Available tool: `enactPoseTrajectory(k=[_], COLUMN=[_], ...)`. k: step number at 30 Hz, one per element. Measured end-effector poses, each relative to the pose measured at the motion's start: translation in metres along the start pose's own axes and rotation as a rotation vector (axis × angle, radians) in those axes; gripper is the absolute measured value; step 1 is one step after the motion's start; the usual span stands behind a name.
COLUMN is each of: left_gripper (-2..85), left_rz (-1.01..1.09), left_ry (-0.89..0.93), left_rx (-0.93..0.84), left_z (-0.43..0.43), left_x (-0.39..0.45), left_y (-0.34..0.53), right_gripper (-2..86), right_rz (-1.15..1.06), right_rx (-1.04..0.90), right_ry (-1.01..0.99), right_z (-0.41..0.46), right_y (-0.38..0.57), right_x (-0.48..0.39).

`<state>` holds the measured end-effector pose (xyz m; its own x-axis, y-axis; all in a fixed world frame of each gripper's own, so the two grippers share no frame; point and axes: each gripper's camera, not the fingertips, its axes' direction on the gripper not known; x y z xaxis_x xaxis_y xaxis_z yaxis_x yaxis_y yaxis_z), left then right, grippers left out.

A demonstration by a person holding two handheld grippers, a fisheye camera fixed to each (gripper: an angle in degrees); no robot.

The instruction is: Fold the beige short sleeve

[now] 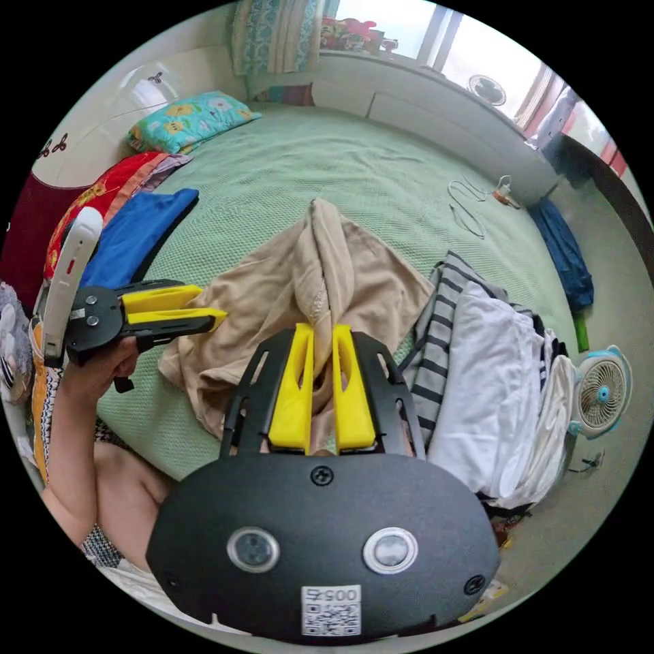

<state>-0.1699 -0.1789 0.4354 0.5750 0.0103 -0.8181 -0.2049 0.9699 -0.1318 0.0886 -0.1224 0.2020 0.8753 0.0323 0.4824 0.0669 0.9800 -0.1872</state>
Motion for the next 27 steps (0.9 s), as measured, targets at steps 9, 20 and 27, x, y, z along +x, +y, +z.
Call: enactPoseTrajectory(k=[9,20,27], left_gripper=[11.0,12.4,12.6], left_rz=[-0.081,-0.105,-0.116], left_ry=[-0.024,0.019,0.061], left_rx=[0.059,0.014,-0.039], left_z=[-0.016,-0.008,-0.005], left_x=[0.002,0.003,0.006], left_y=[0.001,0.001,0.000], right_gripper=[0.4,0.6,4.0], right_rz=[0.310,0.498,0.545], right_rx=[0.022,-0.074,-0.058], right_ry=[0.184,0.246,0.305], right_z=[-0.015,-0.006,-0.008], right_y=[0.039,0.073,0.084], right_x=[0.073,0.121,0.120])
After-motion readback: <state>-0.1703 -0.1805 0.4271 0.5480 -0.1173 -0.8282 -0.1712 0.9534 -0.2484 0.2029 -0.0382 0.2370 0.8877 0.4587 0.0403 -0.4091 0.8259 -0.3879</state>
